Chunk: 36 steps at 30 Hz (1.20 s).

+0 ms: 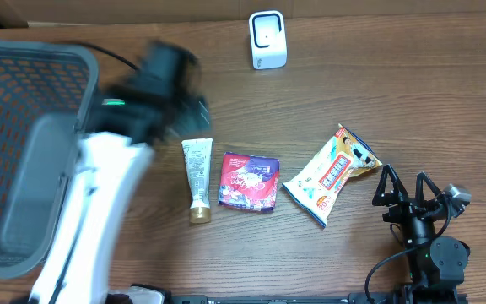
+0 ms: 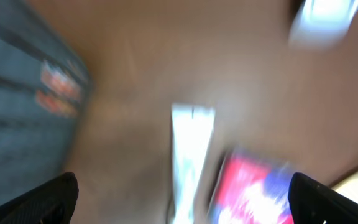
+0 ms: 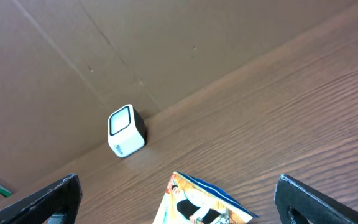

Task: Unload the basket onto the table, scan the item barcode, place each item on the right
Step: 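Carry the white tube out and stand it left of the purple pack, then reach into the basket and grasp the white Kleenex tissue pack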

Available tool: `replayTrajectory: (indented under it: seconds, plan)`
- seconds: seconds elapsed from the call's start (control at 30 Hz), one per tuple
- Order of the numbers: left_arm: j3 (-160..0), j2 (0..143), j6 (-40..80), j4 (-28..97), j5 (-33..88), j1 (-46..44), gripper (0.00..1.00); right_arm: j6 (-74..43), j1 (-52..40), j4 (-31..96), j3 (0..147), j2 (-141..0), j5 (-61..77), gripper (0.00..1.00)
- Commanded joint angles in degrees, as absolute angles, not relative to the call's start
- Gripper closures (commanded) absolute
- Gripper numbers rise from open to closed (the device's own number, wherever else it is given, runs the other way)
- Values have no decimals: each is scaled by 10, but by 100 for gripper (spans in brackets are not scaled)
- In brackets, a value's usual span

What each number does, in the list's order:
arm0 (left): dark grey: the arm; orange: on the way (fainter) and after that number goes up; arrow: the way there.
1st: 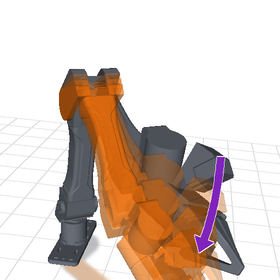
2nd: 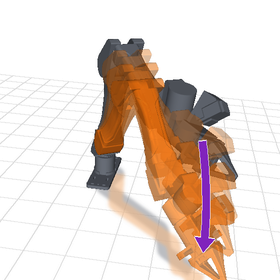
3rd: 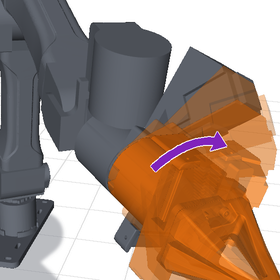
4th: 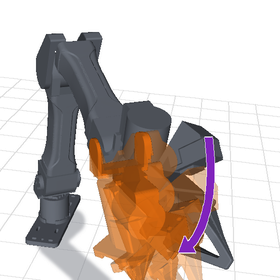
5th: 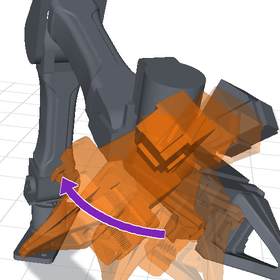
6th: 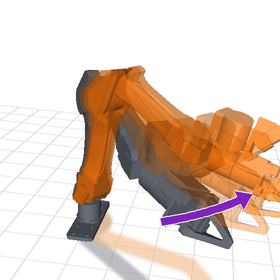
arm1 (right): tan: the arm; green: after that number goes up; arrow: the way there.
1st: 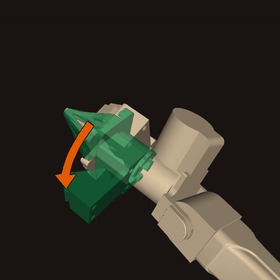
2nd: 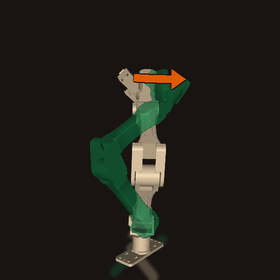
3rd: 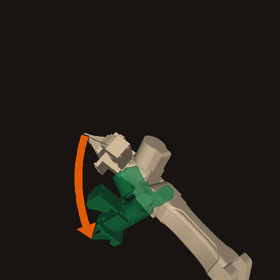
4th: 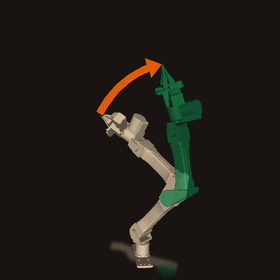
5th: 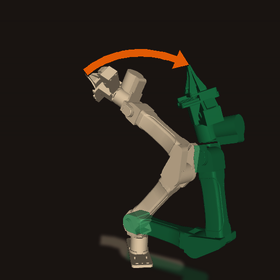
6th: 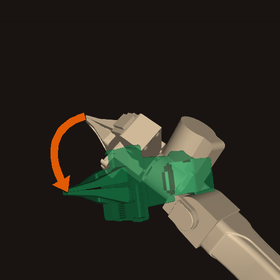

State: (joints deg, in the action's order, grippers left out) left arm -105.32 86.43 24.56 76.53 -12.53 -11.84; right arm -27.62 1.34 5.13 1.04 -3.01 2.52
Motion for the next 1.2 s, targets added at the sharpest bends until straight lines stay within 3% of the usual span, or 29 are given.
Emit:
replayTrajectory:
  seconds: [0.0, 0.2, 0.33, 0.7, 1.17]
  plan:
    - [-1226, 828, 208, 804, -114, 9, 0, -272, 9, 47, 5, -25, 20, 0]
    - [-1277, 836, 203, 814, 8, 270, 0, -272, 9, 47, 5, -25, 20, 0]
    - [-1235, 881, 129, 799, 116, 363, 0, -272, 9, 47, 5, -25, 20, 0]
    - [-1206, 1075, -116, 795, 159, 367, 0, -272, 9, 47, 5, -25, 20, 0]
    - [-1192, 1242, -168, 794, 176, 330, 0, -272, 9, 47, 5, -25, 20, 0]
